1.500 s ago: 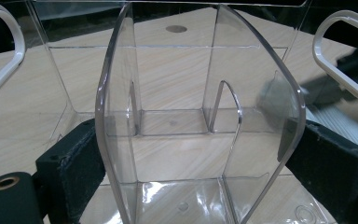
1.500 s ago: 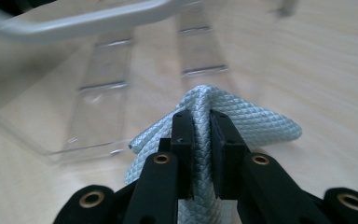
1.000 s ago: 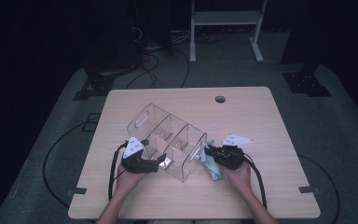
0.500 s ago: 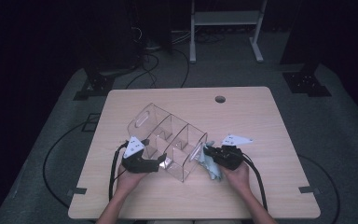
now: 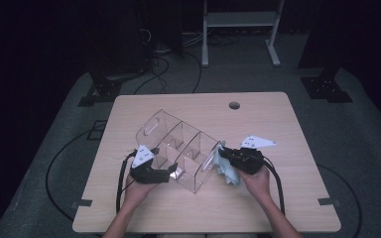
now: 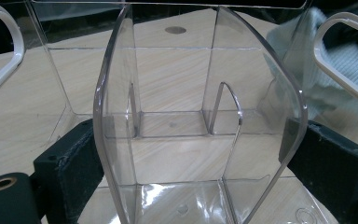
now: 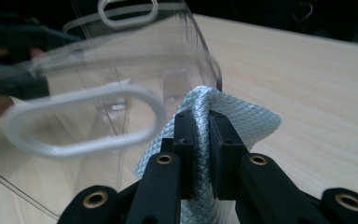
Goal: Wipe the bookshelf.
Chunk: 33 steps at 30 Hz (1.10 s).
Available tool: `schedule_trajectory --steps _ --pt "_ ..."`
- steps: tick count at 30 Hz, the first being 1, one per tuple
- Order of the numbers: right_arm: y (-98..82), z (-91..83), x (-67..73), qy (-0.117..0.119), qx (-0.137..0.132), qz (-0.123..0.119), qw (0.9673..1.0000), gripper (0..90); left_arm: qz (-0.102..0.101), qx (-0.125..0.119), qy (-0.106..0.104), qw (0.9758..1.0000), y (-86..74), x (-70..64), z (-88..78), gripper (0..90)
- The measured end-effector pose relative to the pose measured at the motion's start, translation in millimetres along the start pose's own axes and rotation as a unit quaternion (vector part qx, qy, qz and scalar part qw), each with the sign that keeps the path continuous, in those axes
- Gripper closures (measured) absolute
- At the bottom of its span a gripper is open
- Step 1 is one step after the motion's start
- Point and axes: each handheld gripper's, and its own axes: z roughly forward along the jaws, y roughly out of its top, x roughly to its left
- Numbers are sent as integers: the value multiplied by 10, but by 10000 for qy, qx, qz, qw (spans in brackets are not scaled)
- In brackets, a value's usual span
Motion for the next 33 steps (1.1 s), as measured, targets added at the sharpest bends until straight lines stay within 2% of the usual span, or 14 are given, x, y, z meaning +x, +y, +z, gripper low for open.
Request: schedule_trajectory --steps 3,6,10,13,17,19,22,26,29,31,33 --pt "105 -63 26 7 -159 -60 9999 819 -5 -5 8 10000 0 -4 3 71" --pt "149 -64 44 42 -63 -74 9999 818 -8 -5 15 10000 1 -6 4 70" --pt "226 -145 155 292 -271 -126 9991 819 -9 -8 19 10000 4 -11 15 70" --pt "311 -185 327 555 -380 -269 9974 819 -10 -7 32 10000 9 -22 26 71" --pt "347 -156 590 917 -278 -498 9941 819 -25 -18 40 10000 9 -26 28 70" --pt "352 -135 670 986 -236 -602 9930 819 -14 11 38 10000 7 -20 20 70" --pt "376 -119 650 867 -219 -652 9939 822 -14 -10 38 10000 11 -25 25 74" --pt "427 -116 425 496 -229 -417 9976 823 -14 -1 27 10000 14 -24 27 74" --pt "451 -113 339 367 -211 -286 9987 825 -24 -16 42 10000 15 -30 33 73" --pt "445 -111 397 382 -208 -361 9984 827 -16 -22 57 10000 12 -30 35 73" --pt "432 -104 521 524 -193 -490 9972 827 -25 -25 81 10000 11 -28 36 72"
